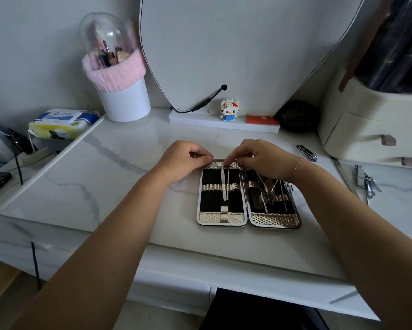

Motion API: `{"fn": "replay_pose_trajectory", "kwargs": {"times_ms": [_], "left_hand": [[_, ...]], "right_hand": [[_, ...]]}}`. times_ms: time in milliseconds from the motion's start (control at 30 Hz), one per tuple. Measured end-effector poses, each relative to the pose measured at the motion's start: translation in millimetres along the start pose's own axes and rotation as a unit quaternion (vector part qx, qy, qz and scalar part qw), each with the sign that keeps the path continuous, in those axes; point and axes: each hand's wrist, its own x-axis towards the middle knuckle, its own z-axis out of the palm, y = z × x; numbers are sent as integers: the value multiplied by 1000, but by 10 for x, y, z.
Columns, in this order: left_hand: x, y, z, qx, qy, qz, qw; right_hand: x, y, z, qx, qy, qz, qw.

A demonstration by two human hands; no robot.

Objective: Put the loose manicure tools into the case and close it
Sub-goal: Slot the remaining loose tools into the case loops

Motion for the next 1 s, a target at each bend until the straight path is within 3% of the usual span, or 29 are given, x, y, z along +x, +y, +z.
{"fn": "replay_pose_trajectory", "kwargs": {"times_ms": [267,867,1000], "left_hand": [[2,-11,-6,-1,1,3,1000],[-1,-10,8,-6,2,-5,1000],[0,-5,-10,-1,-1,-1,1000]], "right_hand": [[-36,53,-21,29,29,18,999],[-29,51,0,14,-4,3,1000],[-128,30,-68,74,34,17,997]]}}
